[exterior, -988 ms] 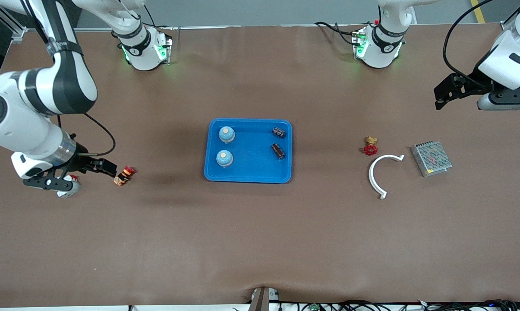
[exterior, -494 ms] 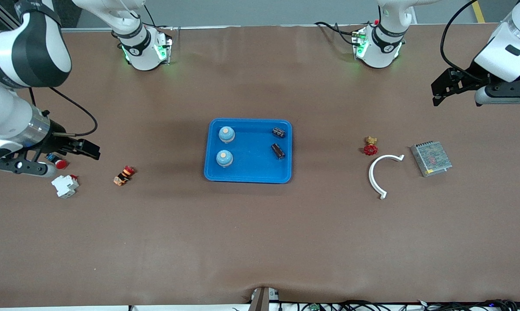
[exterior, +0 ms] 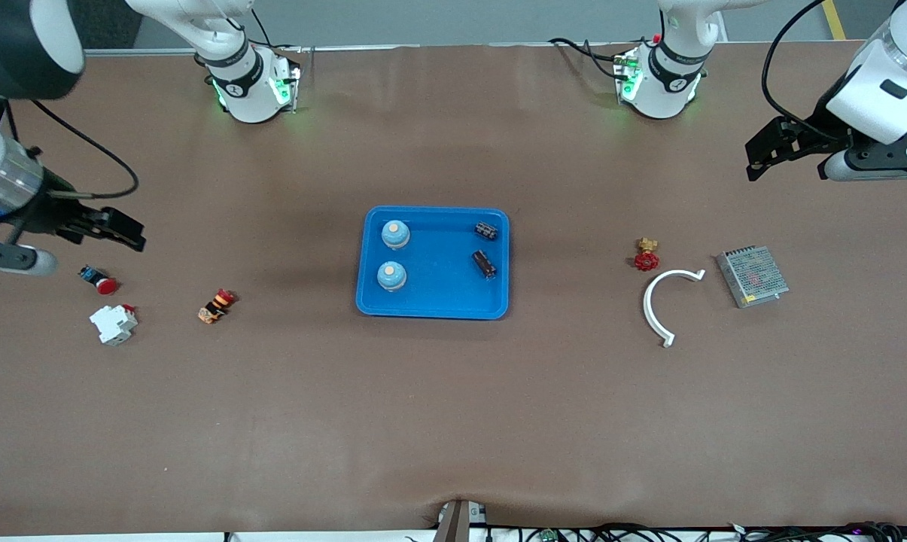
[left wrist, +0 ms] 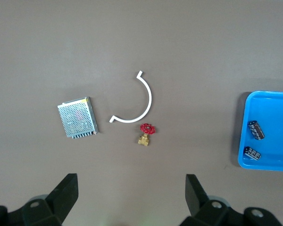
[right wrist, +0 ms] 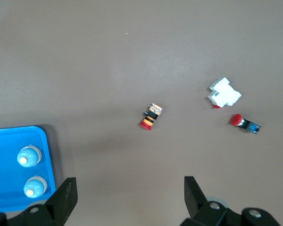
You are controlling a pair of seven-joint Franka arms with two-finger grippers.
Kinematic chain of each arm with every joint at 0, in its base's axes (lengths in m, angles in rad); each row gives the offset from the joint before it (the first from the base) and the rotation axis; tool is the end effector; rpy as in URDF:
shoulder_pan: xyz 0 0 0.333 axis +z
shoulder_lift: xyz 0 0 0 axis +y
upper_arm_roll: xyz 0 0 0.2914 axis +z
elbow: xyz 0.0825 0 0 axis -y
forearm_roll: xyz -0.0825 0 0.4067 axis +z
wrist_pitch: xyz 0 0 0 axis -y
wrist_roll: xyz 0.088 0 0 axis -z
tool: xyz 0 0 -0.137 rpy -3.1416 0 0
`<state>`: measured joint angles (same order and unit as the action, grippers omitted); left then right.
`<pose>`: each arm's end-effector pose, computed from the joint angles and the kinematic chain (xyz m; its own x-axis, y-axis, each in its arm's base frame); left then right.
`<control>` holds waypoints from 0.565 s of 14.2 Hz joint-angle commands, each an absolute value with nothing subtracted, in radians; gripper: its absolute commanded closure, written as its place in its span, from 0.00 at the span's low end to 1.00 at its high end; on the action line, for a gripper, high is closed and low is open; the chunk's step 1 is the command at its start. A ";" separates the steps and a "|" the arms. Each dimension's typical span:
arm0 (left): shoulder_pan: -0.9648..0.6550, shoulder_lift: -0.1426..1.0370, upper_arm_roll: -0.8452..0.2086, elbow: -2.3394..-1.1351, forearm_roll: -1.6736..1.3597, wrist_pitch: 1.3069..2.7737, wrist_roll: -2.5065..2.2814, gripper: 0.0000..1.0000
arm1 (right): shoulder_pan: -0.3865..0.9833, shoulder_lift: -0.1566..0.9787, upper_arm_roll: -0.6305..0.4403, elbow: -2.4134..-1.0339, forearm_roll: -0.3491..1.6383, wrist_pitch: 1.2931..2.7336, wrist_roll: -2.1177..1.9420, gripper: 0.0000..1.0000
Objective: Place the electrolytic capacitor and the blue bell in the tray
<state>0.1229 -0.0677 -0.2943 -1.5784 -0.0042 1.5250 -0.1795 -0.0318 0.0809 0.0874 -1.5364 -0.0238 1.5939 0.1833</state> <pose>0.5453 -0.0999 0.5987 0.9999 0.0083 0.0140 0.0085 -0.9999 -0.0131 0.5999 0.0285 0.5415 0.9917 -0.1269 -0.0197 -0.1265 -0.9918 0.0207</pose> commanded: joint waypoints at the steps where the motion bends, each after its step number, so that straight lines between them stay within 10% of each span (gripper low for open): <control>1: 0.124 -0.081 -0.296 -1.582 -0.021 1.508 -0.192 0.00 | -0.021 0.081 0.060 -1.468 -0.040 1.510 0.147 0.00; 8: 0.124 -0.078 -0.299 -1.586 -0.014 1.506 -0.190 0.00 | -0.023 0.065 0.025 -1.384 -0.026 1.385 0.103 0.00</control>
<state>0.1225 -0.0676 -0.2947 -1.5817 -0.0042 1.5177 -0.1809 -0.0312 0.0778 0.0460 -1.3986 -0.0237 1.4044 0.1313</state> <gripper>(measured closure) 0.000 0.000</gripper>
